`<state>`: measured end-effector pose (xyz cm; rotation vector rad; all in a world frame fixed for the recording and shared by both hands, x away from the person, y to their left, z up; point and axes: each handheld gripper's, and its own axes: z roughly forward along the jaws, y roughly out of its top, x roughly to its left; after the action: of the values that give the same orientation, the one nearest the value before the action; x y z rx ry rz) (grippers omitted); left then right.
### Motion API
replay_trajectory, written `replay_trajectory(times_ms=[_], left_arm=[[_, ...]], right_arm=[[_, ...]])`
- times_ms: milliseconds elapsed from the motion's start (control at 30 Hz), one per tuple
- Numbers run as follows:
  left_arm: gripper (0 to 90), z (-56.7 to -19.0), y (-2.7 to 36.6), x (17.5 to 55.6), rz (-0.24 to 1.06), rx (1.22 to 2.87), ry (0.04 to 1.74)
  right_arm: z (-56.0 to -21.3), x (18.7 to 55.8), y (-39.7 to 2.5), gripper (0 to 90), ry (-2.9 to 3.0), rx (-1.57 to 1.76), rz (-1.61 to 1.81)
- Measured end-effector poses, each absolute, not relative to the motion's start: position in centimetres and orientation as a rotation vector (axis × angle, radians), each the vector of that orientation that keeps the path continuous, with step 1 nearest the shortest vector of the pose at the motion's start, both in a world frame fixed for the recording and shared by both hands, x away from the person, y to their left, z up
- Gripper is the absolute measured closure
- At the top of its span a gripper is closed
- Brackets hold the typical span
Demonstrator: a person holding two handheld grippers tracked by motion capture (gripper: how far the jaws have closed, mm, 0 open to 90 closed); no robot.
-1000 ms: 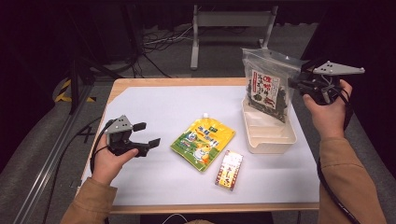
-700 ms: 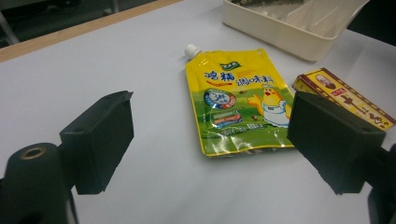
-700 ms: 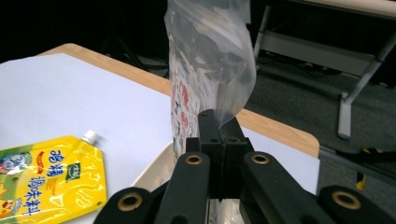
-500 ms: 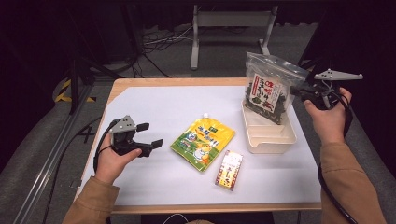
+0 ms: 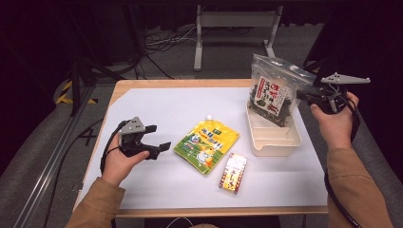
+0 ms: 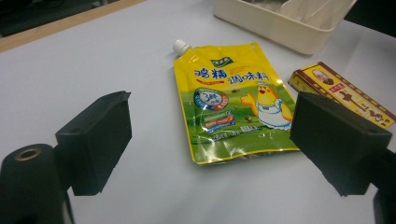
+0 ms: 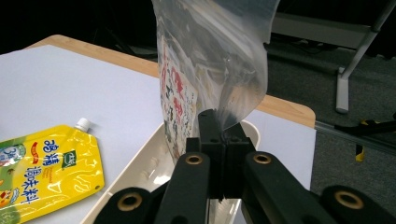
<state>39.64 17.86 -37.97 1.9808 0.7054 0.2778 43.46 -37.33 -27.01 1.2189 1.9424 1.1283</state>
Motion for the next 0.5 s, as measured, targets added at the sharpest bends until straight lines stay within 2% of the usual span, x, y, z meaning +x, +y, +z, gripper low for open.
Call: replay_trajectory(times_ms=[133, 300, 500], left_arm=[[12.8, -38.06, 17.72, 39.83, 0.276, 1.988, 0.707], [12.7, -38.08, 17.40, 39.94, 0.271, 1.992, 0.703], [12.6, -38.09, 17.33, 39.99, 0.269, 1.996, 0.700]], right_arm=[[-26.93, 43.36, -37.49, 85.2, 1.938, 1.225, 1.150], [-26.84, 43.16, -37.32, 68.5, 1.930, 1.209, 1.179], [-26.83, 42.93, -36.89, 55.0, 1.926, 1.180, 1.211]])
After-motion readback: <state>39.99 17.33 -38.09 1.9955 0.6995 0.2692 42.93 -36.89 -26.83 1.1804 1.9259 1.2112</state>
